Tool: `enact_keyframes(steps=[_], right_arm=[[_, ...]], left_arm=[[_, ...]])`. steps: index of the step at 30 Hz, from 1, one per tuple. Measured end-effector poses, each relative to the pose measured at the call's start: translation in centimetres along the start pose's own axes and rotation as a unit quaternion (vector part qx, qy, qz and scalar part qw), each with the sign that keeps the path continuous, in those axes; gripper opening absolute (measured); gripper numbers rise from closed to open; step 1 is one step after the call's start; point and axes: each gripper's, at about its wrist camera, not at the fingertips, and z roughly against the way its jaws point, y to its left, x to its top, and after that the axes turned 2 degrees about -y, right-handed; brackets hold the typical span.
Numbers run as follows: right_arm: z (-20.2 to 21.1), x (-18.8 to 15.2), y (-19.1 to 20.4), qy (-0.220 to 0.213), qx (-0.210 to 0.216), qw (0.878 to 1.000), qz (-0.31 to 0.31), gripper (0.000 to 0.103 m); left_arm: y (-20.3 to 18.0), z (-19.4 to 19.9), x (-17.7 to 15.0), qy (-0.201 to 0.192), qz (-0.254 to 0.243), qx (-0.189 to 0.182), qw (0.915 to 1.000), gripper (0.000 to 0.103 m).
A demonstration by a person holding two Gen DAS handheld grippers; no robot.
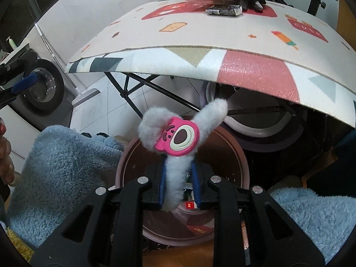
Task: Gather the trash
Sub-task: 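Lower the pink-faced plush into the bin and open the right tool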
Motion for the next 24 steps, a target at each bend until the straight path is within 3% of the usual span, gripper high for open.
enact_keyframes(steps=[6, 8, 11, 12, 14, 17, 24], right_arm=[[-0.4, -0.1, 0.1, 0.007, -0.004, 1.0, 0.0, 0.026], [-0.4, 0.0, 0.1, 0.004, -0.003, 1.0, -0.003, 0.035], [0.0, 0.1, 0.1, -0.012, -0.006, 1.0, -0.006, 0.071], [0.2, 0.2, 0.0, -0.016, -0.005, 1.0, -0.007, 0.075], [0.4, 0.2, -0.2, -0.022, -0.003, 1.0, -0.011, 0.091], [0.7, 0.4, -0.3, -0.034, -0.008, 0.999, -0.017, 0.097], [1.6, 1.4, -1.3, -0.054, -0.036, 0.997, -0.033, 0.097]], left_arm=[[0.0, -0.2, -0.2, 0.002, -0.002, 0.0, 1.0, 0.095], [-0.1, -0.3, -0.3, 0.004, -0.001, 0.0, 1.0, 0.095], [-0.1, -0.4, -0.5, 0.006, 0.0, 0.001, 1.0, 0.095], [-0.1, -0.4, -0.5, 0.006, 0.0, 0.0, 1.0, 0.095], [-0.1, -0.4, -0.6, 0.007, -0.001, 0.0, 1.0, 0.095], [-0.2, -0.5, -0.5, 0.006, 0.0, 0.0, 1.0, 0.095], [-0.8, -1.2, 1.0, 0.004, -0.012, -0.009, 0.9999, 0.095]])
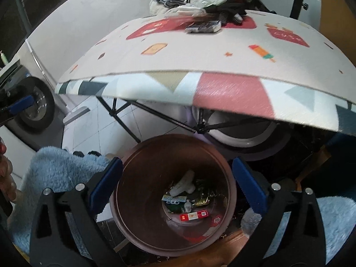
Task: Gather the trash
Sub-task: 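Lower the pink-faced plush into the bin and open the right tool, then move the right tool to the black Face packet and grasp it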
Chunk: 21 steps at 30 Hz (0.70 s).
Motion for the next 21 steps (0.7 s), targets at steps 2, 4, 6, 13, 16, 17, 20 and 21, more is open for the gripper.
enact_keyframes(steps=[2, 4, 6, 13, 16, 17, 20, 21], right_arm=[[0.6, 0.7, -0.7, -0.012, -0.003, 1.0, -0.012, 0.097], [1.1, 1.5, -1.3, -0.022, -0.002, 1.0, -0.021, 0.097], [1.7, 2.5, -2.0, -0.029, 0.004, 0.999, -0.028, 0.097], [3.8, 6.3, -4.2, -0.091, -0.021, 0.995, -0.03, 0.097], [3.5, 8.1, -5.1, -0.089, -0.029, 0.995, -0.024, 0.097], [3.3, 8.7, -5.5, -0.086, -0.026, 0.996, -0.025, 0.097], [2.5, 10.1, -5.9, -0.073, -0.043, 0.996, -0.017, 0.097], [2.1, 10.4, -6.0, -0.067, -0.049, 0.997, -0.012, 0.097]], left_arm=[[-0.2, -0.2, 0.7, -0.003, -0.003, -0.004, 1.0, 0.095], [-0.4, -0.5, 1.4, -0.007, -0.006, -0.008, 0.9999, 0.095], [-0.6, -0.7, 2.2, -0.012, -0.008, -0.013, 0.9998, 0.095], [-1.2, -1.6, 3.9, -0.02, -0.016, -0.019, 0.9995, 0.095], [-1.1, -2.4, 4.3, -0.019, -0.013, -0.022, 0.9995, 0.095], [-1.0, -2.7, 4.4, -0.02, -0.011, -0.022, 0.9995, 0.095], [-0.4, -3.7, 4.7, -0.019, -0.001, -0.024, 0.9995, 0.095], [-0.1, -4.1, 4.8, -0.018, 0.0, -0.023, 0.9996, 0.095]])
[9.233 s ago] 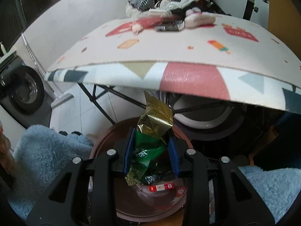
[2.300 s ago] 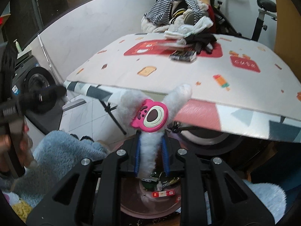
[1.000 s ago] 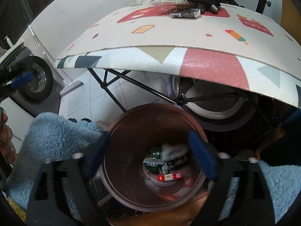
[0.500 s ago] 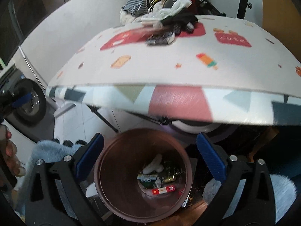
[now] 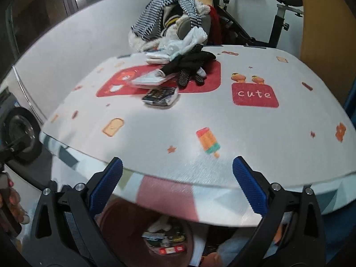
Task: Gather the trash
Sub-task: 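Move the right tool to the black Face packet and grasp it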
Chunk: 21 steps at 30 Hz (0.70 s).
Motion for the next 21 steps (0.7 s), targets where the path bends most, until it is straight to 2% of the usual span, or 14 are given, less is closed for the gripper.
enact_keyframes(steps=[7, 14, 21], right_arm=[[-3.1, 2.1, 0.4, 0.028, -0.018, 0.999, 0.034, 0.097], [-7.1, 5.2, 0.3, 0.03, -0.018, 0.999, 0.001, 0.097], [-11.5, 8.4, 2.5, 0.047, -0.011, 0.999, -0.014, 0.097]], left_arm=[[1.9, -2.6, 0.8, 0.011, 0.015, 0.005, 0.9998, 0.095], [3.9, -4.4, 1.6, 0.013, 0.034, 0.014, 0.9992, 0.095], [5.4, -5.6, 1.8, 0.022, 0.06, 0.014, 0.9978, 0.095]])
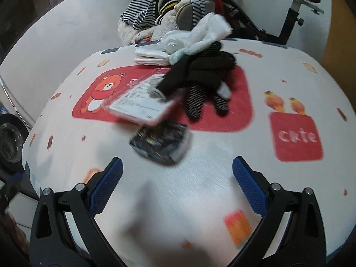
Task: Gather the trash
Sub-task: 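Move the right tool to the black Face packet and grasp it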
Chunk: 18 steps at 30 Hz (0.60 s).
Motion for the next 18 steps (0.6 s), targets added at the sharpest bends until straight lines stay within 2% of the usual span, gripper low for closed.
enact_keyframes(steps=[2, 6, 7, 10, 11, 18], right_arm=[[-1.3, 0.6, 0.9, 0.013, -0.004, 1.0, -0.002, 0.097], [-3.8, 1.3, 2.3, 0.03, -0.042, 0.999, -0.011, 0.096], [-4.2, 1.5, 2.6, 0.031, -0.056, 0.998, -0.01, 0.089], [-4.7, 1.6, 2.9, 0.031, -0.069, 0.997, 0.007, 0.079], [-4.6, 1.6, 3.0, 0.03, -0.069, 0.997, 0.016, 0.07], [-2.4, 0.7, 1.2, 0.028, -0.021, 0.999, 0.025, 0.065]], left_arm=[[0.2, -0.4, 0.1, 0.004, 0.005, 0.001, 1.0, 0.095], [0.2, -0.7, 0.5, 0.004, 0.003, 0.005, 1.0, 0.095], [0.1, -0.7, 0.6, 0.003, 0.002, 0.005, 1.0, 0.095], [-0.1, -0.9, 1.1, 0.001, -0.001, 0.003, 1.0, 0.095], [-0.2, -1.0, 1.2, 0.002, -0.002, 0.003, 1.0, 0.095], [-2.2, -1.8, 2.3, 0.011, -0.009, -0.015, 0.9998, 0.092]])
